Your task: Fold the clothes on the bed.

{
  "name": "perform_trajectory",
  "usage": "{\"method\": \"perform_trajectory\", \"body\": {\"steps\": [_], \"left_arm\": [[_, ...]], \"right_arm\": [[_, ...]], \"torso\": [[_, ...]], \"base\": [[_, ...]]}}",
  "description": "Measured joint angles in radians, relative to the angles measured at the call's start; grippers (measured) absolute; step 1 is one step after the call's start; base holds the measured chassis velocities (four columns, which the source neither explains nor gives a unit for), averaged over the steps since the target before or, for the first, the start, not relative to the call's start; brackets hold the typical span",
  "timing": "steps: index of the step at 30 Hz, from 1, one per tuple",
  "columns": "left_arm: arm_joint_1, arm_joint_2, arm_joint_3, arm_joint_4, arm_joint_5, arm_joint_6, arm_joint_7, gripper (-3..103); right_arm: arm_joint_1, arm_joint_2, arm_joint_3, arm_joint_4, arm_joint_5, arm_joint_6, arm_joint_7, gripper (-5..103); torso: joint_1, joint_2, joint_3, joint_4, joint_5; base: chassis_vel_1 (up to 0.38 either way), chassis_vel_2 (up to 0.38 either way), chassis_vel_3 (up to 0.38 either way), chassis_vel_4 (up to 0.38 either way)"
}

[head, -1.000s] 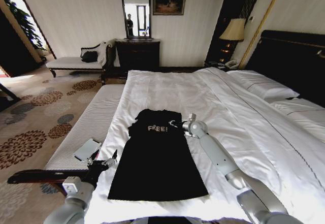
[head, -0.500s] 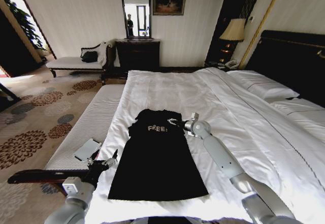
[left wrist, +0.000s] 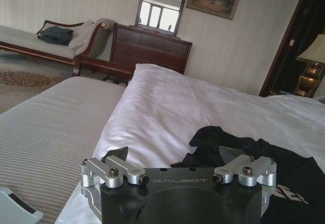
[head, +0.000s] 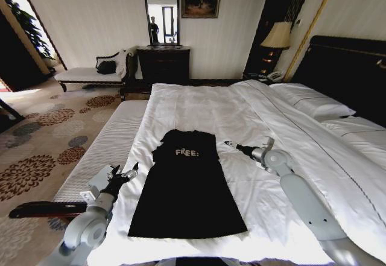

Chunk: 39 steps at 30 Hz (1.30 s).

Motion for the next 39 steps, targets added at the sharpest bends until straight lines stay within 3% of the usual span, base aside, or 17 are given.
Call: {"method": "perform_trajectory", "body": {"steps": [2,3,8,9,12,13,15,18,23,30,39], "left_arm": [[-0.047,0.012,0.036,0.03,0.0,0.0,0.0,100],[-0.047,0.012,0.036,0.03,0.0,0.0,0.0,100],[-0.109,0.035,0.089,0.079,0.002,-0.002,0.006,100],[-0.109,0.035,0.089,0.079,0.002,-0.002,0.006,100],[-0.135,0.052,0.106,0.125,-0.002,-0.013,0.039,100],[-0.135,0.052,0.106,0.125,-0.002,-0.013,0.039,100],[-0.18,0.062,0.124,0.177,-0.004,-0.019,0.058,100],[-0.267,0.068,0.162,0.241,-0.016,-0.023,0.072,100],[-0.373,0.054,0.207,0.336,-0.062,-0.016,0.081,100],[-0.406,0.032,0.202,0.415,-0.134,0.008,0.085,100],[-0.478,-0.021,0.251,0.5,-0.193,0.031,0.086,100]], "right_arm": [[-0.085,-0.015,0.049,0.068,-0.151,0.058,-0.019,100],[-0.085,-0.015,0.049,0.068,-0.151,0.058,-0.019,100],[-0.278,0.005,0.143,0.149,-0.522,0.252,-0.098,100],[-0.278,0.005,0.143,0.149,-0.522,0.252,-0.098,100],[-0.397,0.037,0.209,0.184,-0.706,0.346,-0.155,100],[-0.397,0.037,0.209,0.184,-0.706,0.346,-0.155,100],[-0.482,0.065,0.267,0.214,-0.795,0.414,-0.19,100],[-0.572,0.1,0.336,0.247,-0.842,0.461,-0.21,100],[-0.632,0.128,0.384,0.274,-0.835,0.458,-0.208,100],[-0.63,0.124,0.367,0.276,-0.827,0.449,-0.206,100],[-0.623,0.122,0.35,0.273,-0.819,0.436,-0.203,100]], "torso": [[0.0,0.0,0.0,-0.0002,-0.0002],[0.0,0.0,0.0,-0.0002,-0.0002],[0.0,0.0,0.0,-0.0002,0.0005],[0.0,0.0,0.0,-0.0002,0.0005],[0.0,0.0,0.0,-0.0004,0.0001],[0.0,0.0,0.0,-0.0004,0.0001],[0.0,0.0,0.0,0.0,-0.0003],[0.0,0.0,0.0,-0.0006,-0.0001],[0.0,0.0,0.0,-0.0011,-0.0001],[0.0,0.0,0.0,0.0005,-0.0002],[0.0,0.0,0.0,-0.0006,0.0001]], "base": [[0.0,0.0,0.0,0.0],[0.0,0.0,0.0,0.0],[0.0,0.0,0.0,0.0],[0.0,0.0,0.0,0.0],[0.0,0.0,0.0,0.0],[0.0,0.0,0.0,0.0],[0.0,0.0,0.0,0.0],[0.0,0.0,0.0,0.0],[0.0,0.0,0.0,0.0],[0.0,0.0,0.0,0.0],[0.0,0.0,0.0,0.0]]}}
